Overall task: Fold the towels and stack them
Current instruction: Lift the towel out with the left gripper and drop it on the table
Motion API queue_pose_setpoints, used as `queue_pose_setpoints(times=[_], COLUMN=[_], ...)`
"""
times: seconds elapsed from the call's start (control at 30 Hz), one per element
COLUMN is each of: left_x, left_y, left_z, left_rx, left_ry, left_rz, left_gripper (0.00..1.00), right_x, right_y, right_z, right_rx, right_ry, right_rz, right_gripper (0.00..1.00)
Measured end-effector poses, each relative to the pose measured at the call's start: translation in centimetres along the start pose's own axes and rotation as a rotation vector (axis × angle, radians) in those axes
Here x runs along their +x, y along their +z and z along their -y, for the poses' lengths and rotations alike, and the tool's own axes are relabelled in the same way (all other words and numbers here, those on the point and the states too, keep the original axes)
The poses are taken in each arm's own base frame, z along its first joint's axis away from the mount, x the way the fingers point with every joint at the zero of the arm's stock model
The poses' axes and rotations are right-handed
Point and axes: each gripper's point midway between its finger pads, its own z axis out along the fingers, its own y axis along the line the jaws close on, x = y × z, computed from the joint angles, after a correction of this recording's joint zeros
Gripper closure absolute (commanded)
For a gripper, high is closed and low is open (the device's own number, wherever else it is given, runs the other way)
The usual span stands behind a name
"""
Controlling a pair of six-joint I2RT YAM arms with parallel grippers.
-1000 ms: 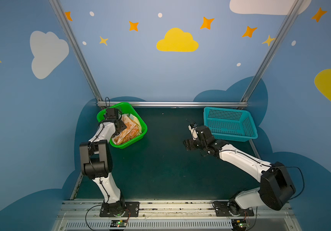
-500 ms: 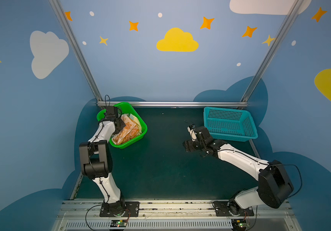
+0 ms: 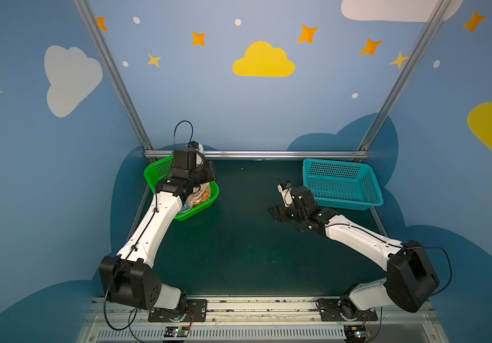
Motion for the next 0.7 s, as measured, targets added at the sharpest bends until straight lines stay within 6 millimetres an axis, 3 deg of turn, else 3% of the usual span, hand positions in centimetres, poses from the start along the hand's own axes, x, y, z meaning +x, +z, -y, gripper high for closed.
queue_pose_setpoints(times=[0.17,0.3,0.4,0.53,0.7], left_x=[3.2,6.0,8.5,12.6,14.9], left_y=[0.6,2.0,3.7,6.4,8.2], left_z=[7.1,13.3,16.5,18.8,18.5], left_rx=[0.170,0.307,0.365,0.411,0.398], left_ry=[0.085,0.158,0.200,0.228,0.226], left_rz=[-0.086,-0.162,-0.230,-0.339,-0.413], left_gripper=[0.96,0.96,0.96,0.96,0.96], right_x=[-1.3,-2.0,-1.9,-0.9,0.5], right_y=[-2.4,-4.5,-5.8,-7.4,-8.8], right_z=[-0.4,0.8,2.3,4.3,5.5], right_rx=[-0.025,0.041,0.115,0.210,0.258], right_ry=[-0.006,0.000,0.007,0.016,-0.013], right_rz=[0.092,0.161,0.198,0.228,0.239], right_gripper=[0.13,0.13,0.13,0.13,0.13])
